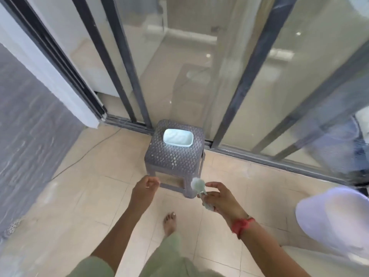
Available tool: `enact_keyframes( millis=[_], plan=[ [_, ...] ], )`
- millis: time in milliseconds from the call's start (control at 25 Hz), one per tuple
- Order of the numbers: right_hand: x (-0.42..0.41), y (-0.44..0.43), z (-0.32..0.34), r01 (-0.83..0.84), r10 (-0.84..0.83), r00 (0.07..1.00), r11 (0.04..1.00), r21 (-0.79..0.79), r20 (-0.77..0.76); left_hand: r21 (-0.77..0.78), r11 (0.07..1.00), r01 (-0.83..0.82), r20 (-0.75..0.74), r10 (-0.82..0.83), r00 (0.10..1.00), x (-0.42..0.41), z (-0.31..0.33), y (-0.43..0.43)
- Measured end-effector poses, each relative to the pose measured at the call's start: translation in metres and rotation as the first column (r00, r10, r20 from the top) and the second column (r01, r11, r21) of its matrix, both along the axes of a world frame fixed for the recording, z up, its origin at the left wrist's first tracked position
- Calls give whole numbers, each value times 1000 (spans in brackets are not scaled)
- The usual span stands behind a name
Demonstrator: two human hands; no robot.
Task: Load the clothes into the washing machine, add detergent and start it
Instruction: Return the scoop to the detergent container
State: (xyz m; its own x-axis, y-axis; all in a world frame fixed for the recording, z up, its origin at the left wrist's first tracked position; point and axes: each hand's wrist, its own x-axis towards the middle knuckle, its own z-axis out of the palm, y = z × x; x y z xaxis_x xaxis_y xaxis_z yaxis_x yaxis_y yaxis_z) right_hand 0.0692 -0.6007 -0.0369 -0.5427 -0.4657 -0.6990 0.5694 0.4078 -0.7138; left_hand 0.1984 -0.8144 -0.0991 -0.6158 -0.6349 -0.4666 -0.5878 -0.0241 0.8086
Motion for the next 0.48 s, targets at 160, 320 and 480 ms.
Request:
enact_keyframes(
  millis=[160,320,480],
  plan=[
    [-45,-73,-33,-25,27,999,995,99,-21,-3,999,34,81,-34,996,-35,-33,-62],
    [-103,-127,-85,-71,85,994,978,198,-62,-29,994,109,64,-107,992,-78,-71,-97],
    [-153,-177,-148,-189,254,953,924,331,-166,-44,995,93,100,-88,991,-99,-113,-111]
  ],
)
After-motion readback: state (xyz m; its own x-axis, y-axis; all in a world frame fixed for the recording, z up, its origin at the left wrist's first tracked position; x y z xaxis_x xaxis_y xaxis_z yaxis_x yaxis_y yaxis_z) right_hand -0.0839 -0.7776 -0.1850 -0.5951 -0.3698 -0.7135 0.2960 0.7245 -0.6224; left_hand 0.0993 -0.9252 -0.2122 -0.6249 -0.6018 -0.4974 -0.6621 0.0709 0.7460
